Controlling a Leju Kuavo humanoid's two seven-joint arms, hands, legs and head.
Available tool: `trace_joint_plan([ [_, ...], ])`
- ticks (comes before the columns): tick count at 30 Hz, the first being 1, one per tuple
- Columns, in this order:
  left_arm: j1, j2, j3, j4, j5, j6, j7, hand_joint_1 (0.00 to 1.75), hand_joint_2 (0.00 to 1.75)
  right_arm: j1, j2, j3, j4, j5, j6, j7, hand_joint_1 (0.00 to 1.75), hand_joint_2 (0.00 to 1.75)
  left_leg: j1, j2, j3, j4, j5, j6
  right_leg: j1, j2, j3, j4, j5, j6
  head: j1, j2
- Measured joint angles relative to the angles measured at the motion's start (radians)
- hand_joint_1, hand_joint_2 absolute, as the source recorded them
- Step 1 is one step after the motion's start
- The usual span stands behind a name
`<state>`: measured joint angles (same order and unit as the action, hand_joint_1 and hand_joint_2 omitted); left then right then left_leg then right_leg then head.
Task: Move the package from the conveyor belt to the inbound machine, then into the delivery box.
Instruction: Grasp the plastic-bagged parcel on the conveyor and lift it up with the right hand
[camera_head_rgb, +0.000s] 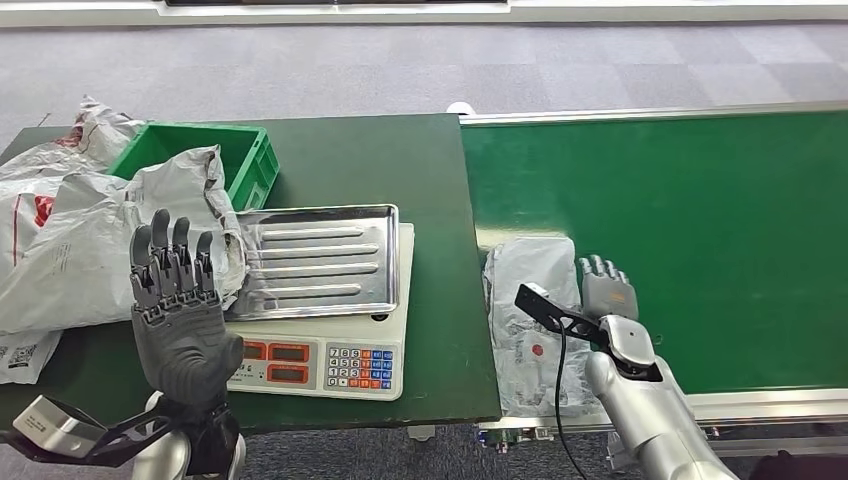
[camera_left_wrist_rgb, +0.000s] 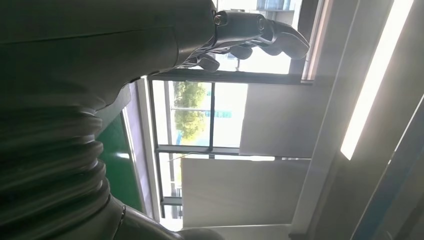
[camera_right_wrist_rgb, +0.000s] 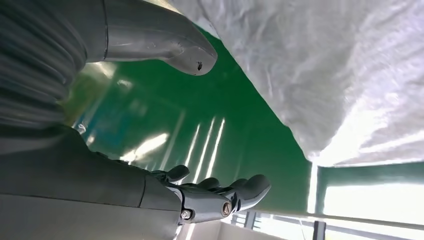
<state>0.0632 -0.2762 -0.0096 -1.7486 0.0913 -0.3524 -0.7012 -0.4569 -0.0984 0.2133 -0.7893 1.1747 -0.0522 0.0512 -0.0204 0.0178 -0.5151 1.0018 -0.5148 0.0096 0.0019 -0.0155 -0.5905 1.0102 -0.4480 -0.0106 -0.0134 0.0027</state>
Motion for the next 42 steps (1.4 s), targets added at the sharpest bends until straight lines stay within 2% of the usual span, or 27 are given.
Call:
trace_joint_plan([
  [14, -0.014, 0.000, -0.006, 0.027, 0.004, 0.001, 0.000, 0.00, 1.75, 0.039, 0.017, -0.044, 0.034, 0.005, 0.056, 0.008, 0.00, 1.75, 0.000, 0.000, 0.000, 0.000, 0.000, 0.000, 0.000, 0.000, 0.000, 0.000, 0.000, 0.000, 0.000, 0.000],
  [19, -0.039, 0.002, -0.013, 0.053, 0.009, 0.002, 0.000, 0.00, 1.75, 0.056, 0.026, -0.052, 0.048, -0.057, 0.186, -0.154, 0.00, 1.75, 0.000, 0.000, 0.000, 0.000, 0.000, 0.000, 0.000, 0.000, 0.000, 0.000, 0.000, 0.000, 0.000, 0.000],
  [26, -0.072, 0.003, -0.027, 0.080, 0.016, 0.027, 0.000, 0.00, 1.75, 0.055, 0.071, -0.052, 0.088, -0.126, 0.235, -0.342, 0.00, 1.75, 0.001, 0.007, -0.003, 0.000, -0.001, -0.001, 0.001, 0.005, 0.000, 0.000, 0.000, 0.000, 0.000, 0.000],
  [30, -0.074, 0.003, -0.031, 0.082, 0.018, 0.035, 0.000, 0.00, 1.75, 0.040, 0.091, -0.043, 0.100, -0.172, 0.264, -0.396, 0.00, 1.75, 0.002, 0.010, -0.004, 0.000, -0.002, -0.002, 0.002, 0.008, 0.000, 0.000, 0.000, -0.001, 0.000, 0.000],
  [31, -0.075, 0.003, -0.031, 0.082, 0.018, 0.035, 0.000, 0.00, 1.75, 0.035, 0.094, -0.039, 0.104, -0.181, 0.269, -0.403, 0.10, 1.75, 0.003, 0.010, -0.004, 0.000, -0.002, -0.002, 0.002, 0.008, 0.000, 0.000, 0.001, -0.001, 0.000, 0.000],
  [34, -0.077, 0.003, -0.032, 0.082, 0.019, 0.037, 0.000, 0.00, 1.75, 0.021, 0.099, -0.027, 0.121, -0.203, 0.275, -0.420, 1.41, 1.75, 0.003, 0.010, -0.004, 0.000, -0.002, -0.002, 0.003, 0.009, 0.000, 0.000, 0.001, -0.001, 0.000, 0.000],
  [35, -0.078, 0.003, -0.032, 0.082, 0.019, 0.037, 0.000, 0.00, 1.75, 0.016, 0.099, -0.022, 0.127, -0.208, 0.276, -0.425, 1.75, 1.75, 0.003, 0.010, -0.004, 0.000, -0.002, -0.002, 0.003, 0.009, 0.000, 0.000, 0.001, -0.001, 0.000, 0.000],
  [42, -0.080, 0.004, -0.032, 0.082, 0.020, 0.038, 0.000, 0.00, 1.75, -0.015, 0.103, -0.003, 0.161, -0.225, 0.267, -0.444, 1.75, 1.75, 0.004, 0.010, 0.001, 0.000, -0.002, -0.002, 0.003, 0.009, 0.000, 0.000, 0.001, -0.002, 0.000, 0.000],
])
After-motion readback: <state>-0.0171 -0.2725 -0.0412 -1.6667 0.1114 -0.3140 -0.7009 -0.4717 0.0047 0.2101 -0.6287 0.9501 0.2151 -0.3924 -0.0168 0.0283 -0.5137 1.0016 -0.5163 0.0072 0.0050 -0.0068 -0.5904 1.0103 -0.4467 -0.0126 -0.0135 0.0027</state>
